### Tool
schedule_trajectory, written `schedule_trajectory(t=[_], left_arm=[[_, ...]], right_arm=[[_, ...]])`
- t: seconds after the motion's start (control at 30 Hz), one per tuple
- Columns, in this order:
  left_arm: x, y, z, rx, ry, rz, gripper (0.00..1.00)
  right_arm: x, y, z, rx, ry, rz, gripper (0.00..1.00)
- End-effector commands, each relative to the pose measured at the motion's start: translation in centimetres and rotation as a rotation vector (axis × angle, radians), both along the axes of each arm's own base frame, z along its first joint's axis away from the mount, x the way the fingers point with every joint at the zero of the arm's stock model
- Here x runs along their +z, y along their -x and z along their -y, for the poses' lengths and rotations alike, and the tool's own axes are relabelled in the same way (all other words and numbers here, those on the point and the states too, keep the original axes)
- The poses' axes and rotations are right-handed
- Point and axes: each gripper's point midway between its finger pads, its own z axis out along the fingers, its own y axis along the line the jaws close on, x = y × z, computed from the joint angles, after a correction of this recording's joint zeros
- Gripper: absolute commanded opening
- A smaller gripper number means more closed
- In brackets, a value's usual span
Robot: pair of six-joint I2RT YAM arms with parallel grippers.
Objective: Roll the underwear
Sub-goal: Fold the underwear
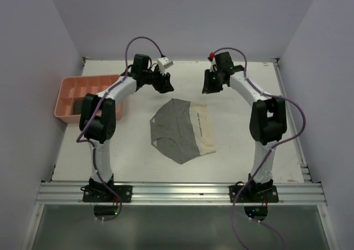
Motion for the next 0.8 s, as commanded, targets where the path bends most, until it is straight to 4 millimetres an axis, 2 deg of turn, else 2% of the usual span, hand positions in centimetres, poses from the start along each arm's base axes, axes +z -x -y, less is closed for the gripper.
schedule_trajectory(t=[0.0,0.03,0.07,0.13,0.17,0.23,0.27,0.37,0.5,0.63,0.67,0.77], left_arm=[[-2.6,-4.3,-0.5,0.128,-0.025,-0.017,0.52],[-2.3,-5.0,-0.4,0.135,-0.010,0.004,0.52],[-3.3,-5.2,-0.2,0.143,-0.006,-0.015,0.52],[-3.4,-5.8,0.4,0.147,0.029,-0.022,0.54],[-4.6,-5.6,0.7,0.127,0.036,-0.050,0.54],[-5.3,-5.8,0.9,0.131,0.043,-0.069,0.54],[-6.5,-5.7,0.9,0.140,0.046,-0.102,0.54],[-8.2,-5.4,1.2,0.140,0.051,-0.158,0.54],[-9.5,-4.9,1.0,0.141,0.030,-0.188,0.54],[-10.4,-4.4,0.7,0.146,0.014,-0.217,0.50],[-10.5,-4.5,0.7,0.150,0.010,-0.216,0.50],[-11.1,-4.4,0.4,0.161,-0.010,-0.219,0.50]], right_arm=[[-4.6,-0.6,0.4,0.030,0.083,-0.082,0.29],[-5.0,-0.8,0.3,0.034,0.086,-0.087,0.29],[-5.6,-0.9,0.3,0.047,0.093,-0.093,0.30],[-6.9,-0.9,0.3,0.055,0.101,-0.111,0.33],[-7.2,-0.8,0.3,0.065,0.105,-0.116,0.34],[-7.9,-0.7,0.4,0.070,0.110,-0.125,0.37],[-8.2,-0.7,0.3,0.078,0.112,-0.126,0.38],[-9.0,-0.6,0.0,0.089,0.094,-0.136,0.38],[-9.2,-1.2,-0.4,0.098,0.074,-0.135,0.33],[-9.5,-2.4,0.0,0.048,0.090,-0.124,0.10],[-9.4,-2.9,0.6,-0.005,0.105,-0.121,0.10],[-8.7,-4.5,0.9,-0.070,0.096,-0.099,0.18]])
